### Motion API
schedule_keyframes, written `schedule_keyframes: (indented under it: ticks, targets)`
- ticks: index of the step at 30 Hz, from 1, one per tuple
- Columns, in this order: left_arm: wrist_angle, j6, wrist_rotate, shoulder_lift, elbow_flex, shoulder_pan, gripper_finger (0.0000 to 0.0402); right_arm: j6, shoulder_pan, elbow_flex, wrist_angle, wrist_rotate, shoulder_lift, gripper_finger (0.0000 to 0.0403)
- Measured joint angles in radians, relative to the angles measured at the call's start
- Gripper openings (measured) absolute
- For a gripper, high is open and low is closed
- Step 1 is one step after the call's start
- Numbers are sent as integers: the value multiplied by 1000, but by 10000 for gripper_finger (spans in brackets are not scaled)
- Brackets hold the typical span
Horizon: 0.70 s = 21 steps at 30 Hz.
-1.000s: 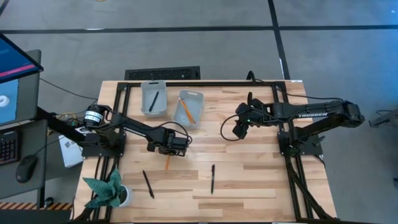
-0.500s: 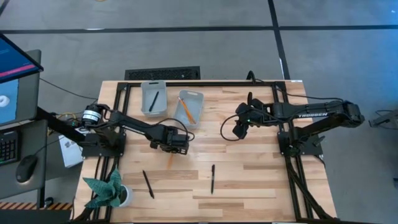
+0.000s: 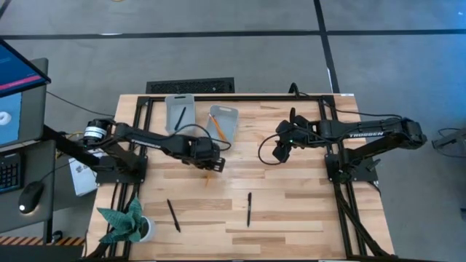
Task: Sort pens & pencils
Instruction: Put the orange pencil into the right gray bin
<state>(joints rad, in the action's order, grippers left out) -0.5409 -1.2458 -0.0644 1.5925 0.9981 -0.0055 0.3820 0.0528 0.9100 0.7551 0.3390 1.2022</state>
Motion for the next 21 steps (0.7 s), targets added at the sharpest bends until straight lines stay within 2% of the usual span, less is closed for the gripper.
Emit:
schedule_keyframes:
  ticks: [13,21]
  targets:
    - [285,221,4,-102,1,112,23,1,0,0,0,3,0,188]
    - [325,290,3,-105,2,223,23,2,0,0,0,3,0,189]
